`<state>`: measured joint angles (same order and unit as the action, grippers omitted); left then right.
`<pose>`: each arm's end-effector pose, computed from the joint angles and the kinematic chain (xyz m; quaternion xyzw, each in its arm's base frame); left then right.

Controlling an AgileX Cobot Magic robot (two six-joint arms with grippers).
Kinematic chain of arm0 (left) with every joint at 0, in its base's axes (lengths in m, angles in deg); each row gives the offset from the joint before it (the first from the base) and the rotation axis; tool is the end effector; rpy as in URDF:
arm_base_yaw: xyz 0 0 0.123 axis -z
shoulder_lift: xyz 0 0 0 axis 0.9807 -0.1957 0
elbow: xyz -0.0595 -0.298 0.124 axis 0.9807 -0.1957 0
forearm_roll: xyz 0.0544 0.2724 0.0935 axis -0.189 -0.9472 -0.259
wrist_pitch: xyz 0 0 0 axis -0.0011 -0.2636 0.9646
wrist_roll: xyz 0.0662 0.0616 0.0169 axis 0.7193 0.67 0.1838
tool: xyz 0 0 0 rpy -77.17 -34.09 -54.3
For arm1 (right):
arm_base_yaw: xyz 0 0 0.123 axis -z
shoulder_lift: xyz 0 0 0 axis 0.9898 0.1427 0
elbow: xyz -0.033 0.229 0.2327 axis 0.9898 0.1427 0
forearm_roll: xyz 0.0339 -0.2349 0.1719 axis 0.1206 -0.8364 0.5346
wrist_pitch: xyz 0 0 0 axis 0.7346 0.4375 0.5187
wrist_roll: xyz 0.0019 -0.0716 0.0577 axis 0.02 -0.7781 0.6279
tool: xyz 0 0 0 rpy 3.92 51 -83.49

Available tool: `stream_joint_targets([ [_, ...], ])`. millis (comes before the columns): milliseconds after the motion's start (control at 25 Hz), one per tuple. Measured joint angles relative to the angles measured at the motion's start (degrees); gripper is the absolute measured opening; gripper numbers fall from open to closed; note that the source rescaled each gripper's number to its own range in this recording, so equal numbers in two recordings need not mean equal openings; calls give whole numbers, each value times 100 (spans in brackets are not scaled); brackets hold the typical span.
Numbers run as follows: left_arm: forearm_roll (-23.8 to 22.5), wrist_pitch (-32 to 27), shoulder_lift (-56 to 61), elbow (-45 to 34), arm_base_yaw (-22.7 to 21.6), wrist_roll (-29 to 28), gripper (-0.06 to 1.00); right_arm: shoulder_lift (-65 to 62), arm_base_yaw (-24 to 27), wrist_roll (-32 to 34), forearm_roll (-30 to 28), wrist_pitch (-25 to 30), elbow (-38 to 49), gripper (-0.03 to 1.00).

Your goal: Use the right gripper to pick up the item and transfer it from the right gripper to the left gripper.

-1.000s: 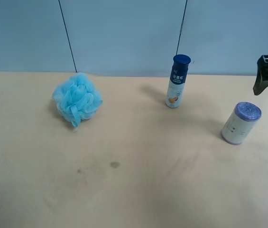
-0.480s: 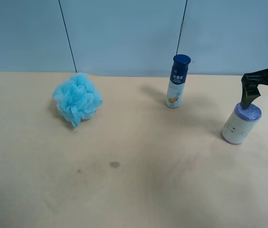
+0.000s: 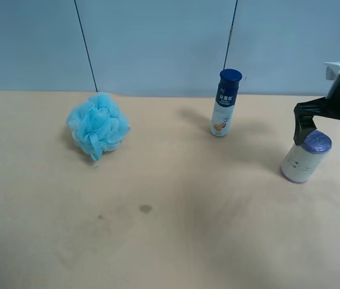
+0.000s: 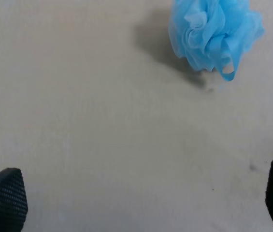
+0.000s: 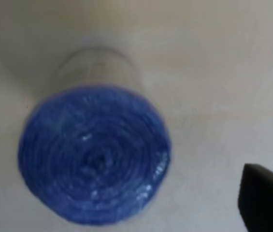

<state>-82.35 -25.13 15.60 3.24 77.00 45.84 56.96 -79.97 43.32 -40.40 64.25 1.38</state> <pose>-0.0109 -0.0070 0.2982 -0.0112 0.8490 -0.0336 0.5272 0.3527 -0.0146 0.2411 0.0456 0.9962 -0.0173 0.0726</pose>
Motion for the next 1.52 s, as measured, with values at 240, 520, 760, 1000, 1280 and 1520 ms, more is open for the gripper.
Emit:
stream_joint_targets([
  [240, 4, 0, 0, 0, 0, 0, 100, 401, 0, -63, 41, -235, 0, 100],
  [520, 4, 0, 0, 0, 0, 0, 100, 789, 0, -151, 83, -363, 0, 100],
  [760, 4, 0, 0, 0, 0, 0, 100, 823, 0, -296, 181, -403, 0, 99],
  [1000, 4, 0, 0, 0, 0, 0, 100, 823, 0, -296, 223, -386, -4, 87],
  [1280, 4, 0, 0, 0, 0, 0, 100, 823, 0, -296, 217, -386, -4, 59],
  [1520, 4, 0, 0, 0, 0, 0, 100, 823, 0, -296, 150, -386, -4, 29],
])
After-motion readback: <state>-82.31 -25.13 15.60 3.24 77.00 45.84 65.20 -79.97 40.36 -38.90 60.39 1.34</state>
